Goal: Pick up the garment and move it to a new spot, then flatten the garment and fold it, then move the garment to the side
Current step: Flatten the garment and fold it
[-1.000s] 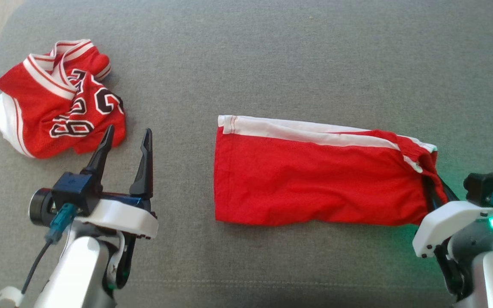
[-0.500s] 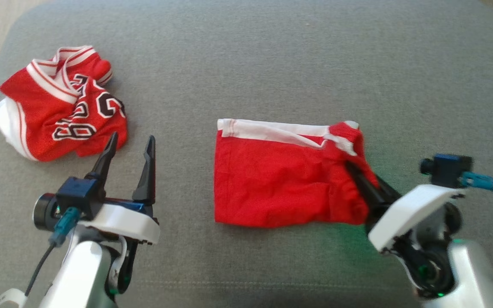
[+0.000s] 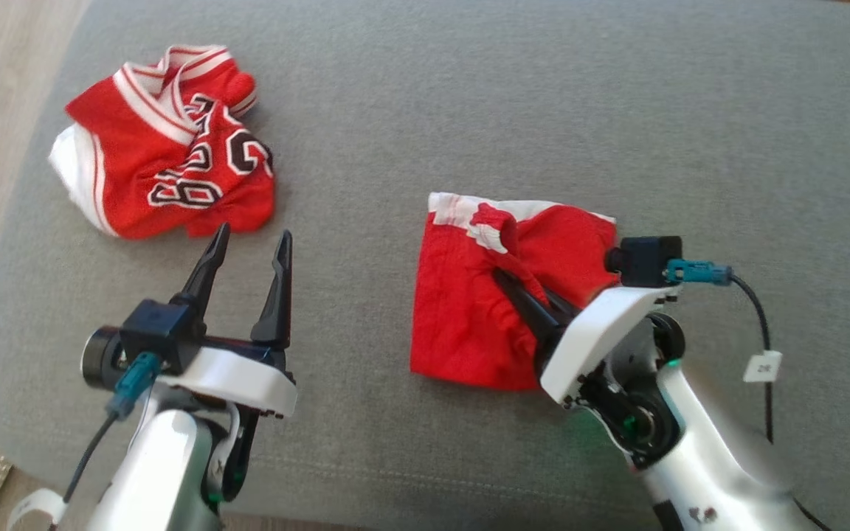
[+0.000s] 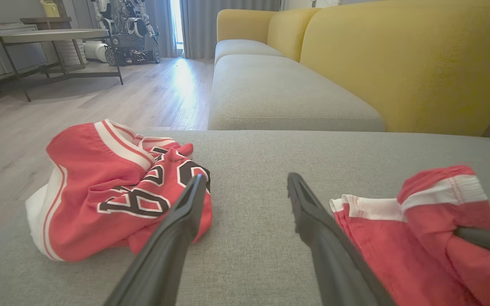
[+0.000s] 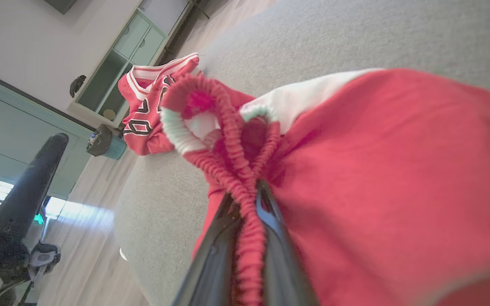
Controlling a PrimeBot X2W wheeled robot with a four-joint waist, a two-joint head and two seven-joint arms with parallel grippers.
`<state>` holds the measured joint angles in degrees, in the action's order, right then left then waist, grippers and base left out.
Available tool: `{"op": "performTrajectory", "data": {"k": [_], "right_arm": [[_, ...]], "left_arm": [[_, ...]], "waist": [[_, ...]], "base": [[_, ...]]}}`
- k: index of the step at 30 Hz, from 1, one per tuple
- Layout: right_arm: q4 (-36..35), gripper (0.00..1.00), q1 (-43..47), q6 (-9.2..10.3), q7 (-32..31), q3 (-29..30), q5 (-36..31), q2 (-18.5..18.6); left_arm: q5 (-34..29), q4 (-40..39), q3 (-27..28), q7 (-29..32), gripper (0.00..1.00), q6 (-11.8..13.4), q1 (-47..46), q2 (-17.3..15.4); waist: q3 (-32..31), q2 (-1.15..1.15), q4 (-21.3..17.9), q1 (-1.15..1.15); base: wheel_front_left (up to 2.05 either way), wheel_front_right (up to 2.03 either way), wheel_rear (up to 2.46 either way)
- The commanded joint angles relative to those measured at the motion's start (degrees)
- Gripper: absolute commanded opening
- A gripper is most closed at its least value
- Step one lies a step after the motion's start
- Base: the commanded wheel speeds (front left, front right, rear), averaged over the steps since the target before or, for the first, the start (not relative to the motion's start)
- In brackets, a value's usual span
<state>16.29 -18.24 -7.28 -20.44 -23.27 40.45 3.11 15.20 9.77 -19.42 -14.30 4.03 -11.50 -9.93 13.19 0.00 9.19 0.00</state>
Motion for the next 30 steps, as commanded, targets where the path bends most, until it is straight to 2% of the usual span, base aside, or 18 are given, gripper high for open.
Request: {"op": "performTrajectory", "data": {"k": [1,4,5,6,7,8,14,18,22,30], "right_arm": [[-0.4,0.0,-3.0,-0.21,1.8,-2.1,1.0,-0.2],[3.6,0.0,-5.5,-0.21,4.4,-4.4,2.5,-0.2],[4.8,0.04,-6.2,-0.21,5.2,-5.1,3.0,-0.2],[5.8,0.36,-7.0,-0.21,6.4,-5.8,3.2,-0.2],[6.7,0.77,-7.6,-0.21,7.3,-6.5,3.3,-0.2],[7.4,1.0,-8.2,-0.21,8.2,-7.2,3.5,-0.2],[6.3,1.0,-10.1,-0.21,14.1,-12.4,3.4,-0.2],[3.8,1.0,-10.1,-0.21,19.8,-12.5,0.6,1.1],[2.3,1.0,-9.4,-0.21,24.6,-9.6,-3.0,3.0],[-0.8,1.0,-3.3,-0.21,30.1,4.3,-10.8,6.6]], "left_arm": [[-0.6,-1.5,2.4,-0.7,1.0,-0.2,-2.9,-0.5],[-0.9,-1.5,3.0,-0.7,1.0,-0.3,-2.8,-0.3],[-1.0,-1.4,3.1,-0.7,1.0,-0.4,-2.7,-0.2],[-1.0,-1.4,3.3,-0.7,1.0,-0.4,-2.7,-0.1],[-1.1,-1.4,3.4,-0.7,1.0,-0.5,-2.7,0.0],[-1.2,-1.4,3.6,-0.7,1.0,-0.5,-2.7,0.0],[-1.8,-1.1,4.5,-0.7,1.0,-1.0,-2.5,0.1],[-2.0,-1.0,5.1,-0.7,1.0,-1.2,-2.1,0.4],[-2.2,-0.9,5.5,-0.7,1.0,-1.2,-1.6,0.4],[-2.1,-0.8,7.1,-0.7,1.0,-0.9,-0.1,-0.2]], "waist": [[0.8,0.0,0.7,0.0],[1.4,0.0,0.6,0.0],[1.5,0.0,0.5,0.0],[1.6,0.0,0.4,0.0],[1.7,0.0,0.3,0.0],[1.7,0.0,0.1,0.0],[1.1,0.0,-1.4,0.0],[0.2,0.0,-2.4,0.0],[-0.4,0.0,-3.2,0.0],[-2.2,0.0,-5.3,0.0]], "base": [[0.0,0.0,0.0],[0.0,0.0,0.0],[0.0,0.0,0.0],[0.0,0.0,0.0],[0.0,0.0,0.0],[0.0,0.0,0.0],[0.0,0.0,0.0],[0.0,0.0,0.0],[0.0,0.0,0.0],[0.0,0.0,0.0]]}}
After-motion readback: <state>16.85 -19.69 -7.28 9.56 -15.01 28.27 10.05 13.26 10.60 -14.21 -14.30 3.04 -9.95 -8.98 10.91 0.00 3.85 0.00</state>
